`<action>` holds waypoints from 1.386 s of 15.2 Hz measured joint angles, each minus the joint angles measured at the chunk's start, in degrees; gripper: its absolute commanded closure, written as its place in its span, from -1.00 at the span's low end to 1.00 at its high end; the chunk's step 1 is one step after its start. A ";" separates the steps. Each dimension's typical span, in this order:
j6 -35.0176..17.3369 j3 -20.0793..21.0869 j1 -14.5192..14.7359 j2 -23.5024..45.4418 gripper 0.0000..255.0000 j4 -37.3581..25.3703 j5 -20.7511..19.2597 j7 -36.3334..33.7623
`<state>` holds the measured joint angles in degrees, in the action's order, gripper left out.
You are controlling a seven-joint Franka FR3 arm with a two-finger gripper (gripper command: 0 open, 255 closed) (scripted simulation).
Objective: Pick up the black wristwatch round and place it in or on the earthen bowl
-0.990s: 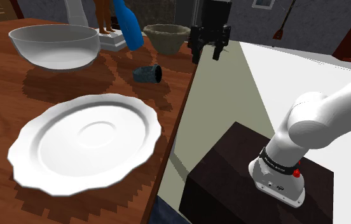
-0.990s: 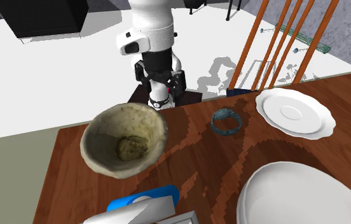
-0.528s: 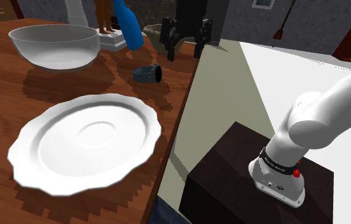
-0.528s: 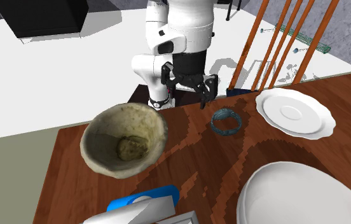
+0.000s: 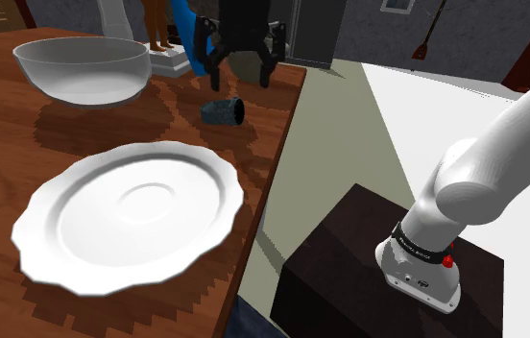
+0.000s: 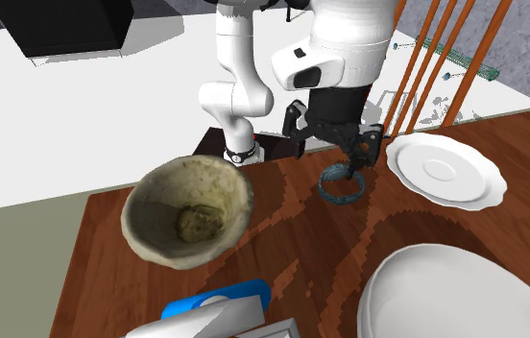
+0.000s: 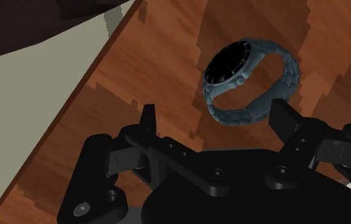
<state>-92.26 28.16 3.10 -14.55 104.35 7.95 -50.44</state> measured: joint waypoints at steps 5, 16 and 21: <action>-3.66 0.34 0.23 -0.39 -1.00 4.00 0.31 -0.08; -4.86 0.35 0.24 -0.48 1.00 5.26 0.36 0.08; -4.84 0.33 0.23 -0.50 1.00 5.24 0.34 0.08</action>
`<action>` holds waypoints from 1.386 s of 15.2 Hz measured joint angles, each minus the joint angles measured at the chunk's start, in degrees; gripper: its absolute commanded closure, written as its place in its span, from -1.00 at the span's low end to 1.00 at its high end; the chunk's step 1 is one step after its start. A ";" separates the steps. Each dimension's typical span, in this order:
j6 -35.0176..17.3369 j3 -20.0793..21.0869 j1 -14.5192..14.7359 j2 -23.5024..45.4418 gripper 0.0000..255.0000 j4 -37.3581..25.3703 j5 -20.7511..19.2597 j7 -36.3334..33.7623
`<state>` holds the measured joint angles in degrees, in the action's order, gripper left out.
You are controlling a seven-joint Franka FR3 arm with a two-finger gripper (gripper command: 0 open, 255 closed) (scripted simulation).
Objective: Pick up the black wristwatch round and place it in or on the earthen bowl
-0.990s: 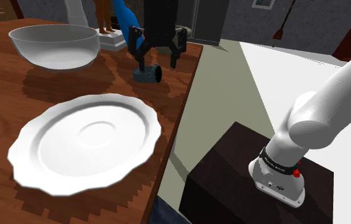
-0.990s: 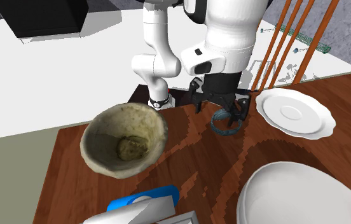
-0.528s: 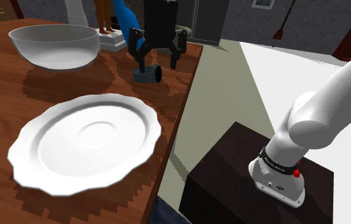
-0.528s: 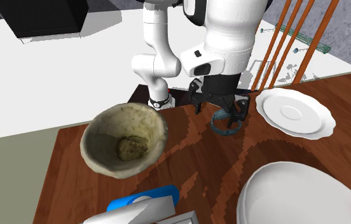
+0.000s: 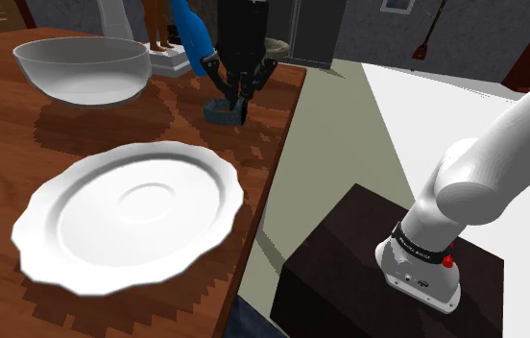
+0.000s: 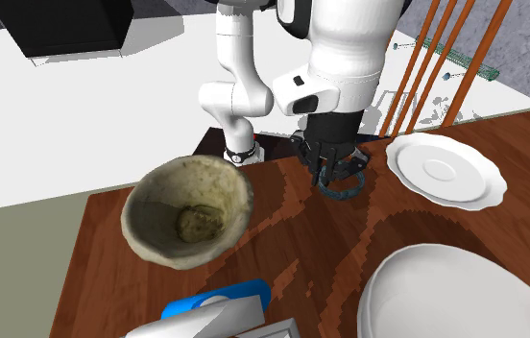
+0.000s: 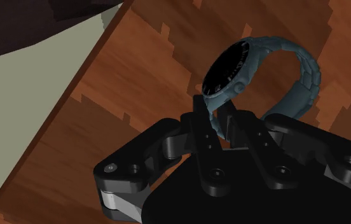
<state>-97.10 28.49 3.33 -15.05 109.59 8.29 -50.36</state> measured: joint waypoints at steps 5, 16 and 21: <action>1.63 -0.07 -0.07 0.24 1.00 -1.84 -0.13 -0.11; 10.09 0.11 -0.37 2.66 1.00 -12.57 -1.26 -1.36; 14.17 0.31 -0.54 4.56 1.00 -18.35 -2.08 -1.93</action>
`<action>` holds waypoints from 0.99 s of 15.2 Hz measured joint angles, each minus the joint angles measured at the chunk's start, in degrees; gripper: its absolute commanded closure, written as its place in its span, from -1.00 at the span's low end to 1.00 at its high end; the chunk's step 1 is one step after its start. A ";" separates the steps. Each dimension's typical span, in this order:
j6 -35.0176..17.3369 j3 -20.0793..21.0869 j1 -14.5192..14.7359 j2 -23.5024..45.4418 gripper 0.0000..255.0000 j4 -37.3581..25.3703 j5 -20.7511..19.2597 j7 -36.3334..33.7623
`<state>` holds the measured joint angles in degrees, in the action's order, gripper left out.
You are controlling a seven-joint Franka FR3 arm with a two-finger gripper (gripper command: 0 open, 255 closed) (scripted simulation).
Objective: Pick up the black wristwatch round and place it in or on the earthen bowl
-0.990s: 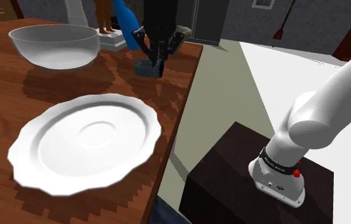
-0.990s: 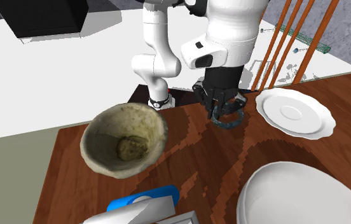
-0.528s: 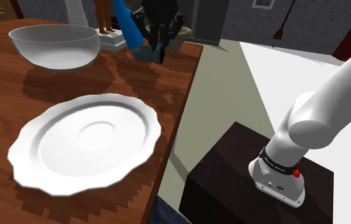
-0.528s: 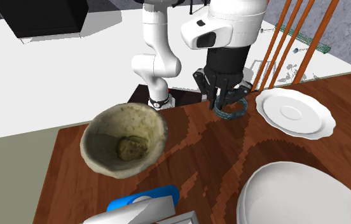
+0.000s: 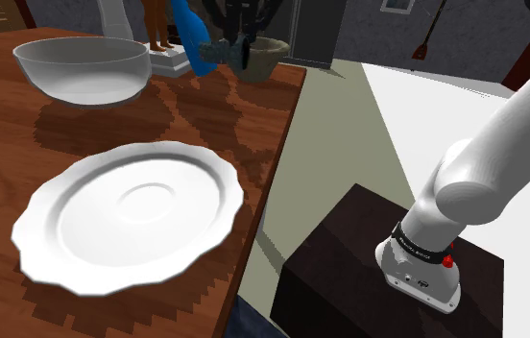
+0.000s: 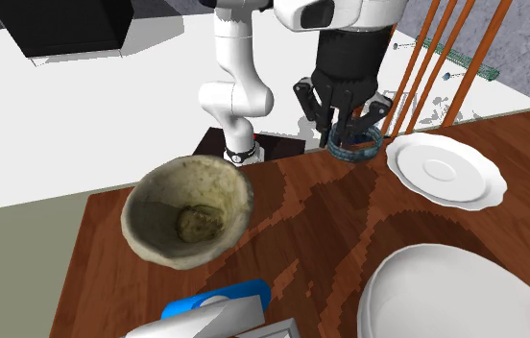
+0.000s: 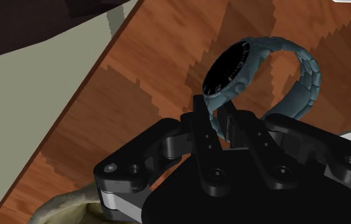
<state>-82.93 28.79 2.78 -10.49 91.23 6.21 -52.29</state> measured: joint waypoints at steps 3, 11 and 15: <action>2.48 0.29 0.04 1.07 1.00 -3.46 -0.44 -0.59; 9.76 1.61 0.46 5.91 1.00 -15.07 -2.65 -2.62; 12.66 1.80 0.47 7.63 1.00 -19.44 -3.51 -2.77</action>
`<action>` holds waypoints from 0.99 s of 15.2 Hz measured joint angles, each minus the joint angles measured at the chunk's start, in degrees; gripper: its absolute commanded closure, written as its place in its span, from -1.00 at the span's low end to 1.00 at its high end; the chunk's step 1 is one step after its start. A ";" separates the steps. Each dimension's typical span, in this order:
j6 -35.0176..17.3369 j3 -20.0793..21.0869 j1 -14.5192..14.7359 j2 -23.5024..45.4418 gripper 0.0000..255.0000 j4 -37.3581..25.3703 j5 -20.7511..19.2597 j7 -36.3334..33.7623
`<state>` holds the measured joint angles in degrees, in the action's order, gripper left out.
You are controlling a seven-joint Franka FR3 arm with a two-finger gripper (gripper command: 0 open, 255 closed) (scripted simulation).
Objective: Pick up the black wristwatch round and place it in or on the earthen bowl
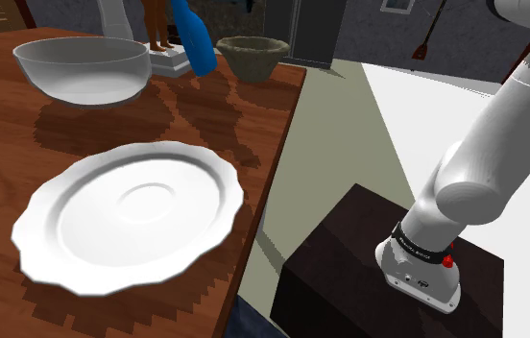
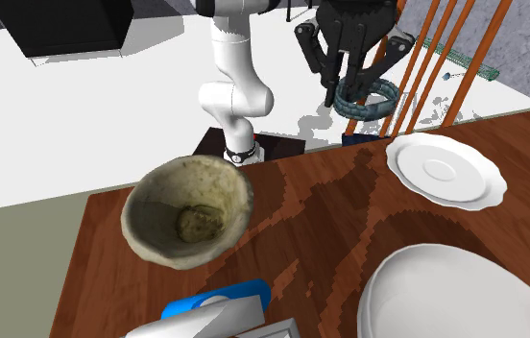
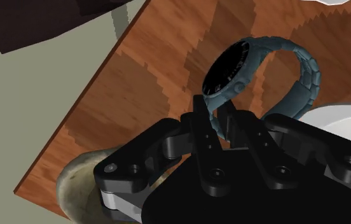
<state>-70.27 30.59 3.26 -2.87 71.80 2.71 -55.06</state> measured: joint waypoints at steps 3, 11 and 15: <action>-0.04 -2.34 -1.98 -0.28 1.00 0.43 0.09 4.26; 0.70 -8.35 -7.26 1.47 1.00 -1.54 -0.76 15.79; 1.62 -10.47 -9.36 4.69 1.00 -5.32 -1.92 20.42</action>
<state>-68.65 20.12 -6.10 1.82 66.48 0.79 -34.64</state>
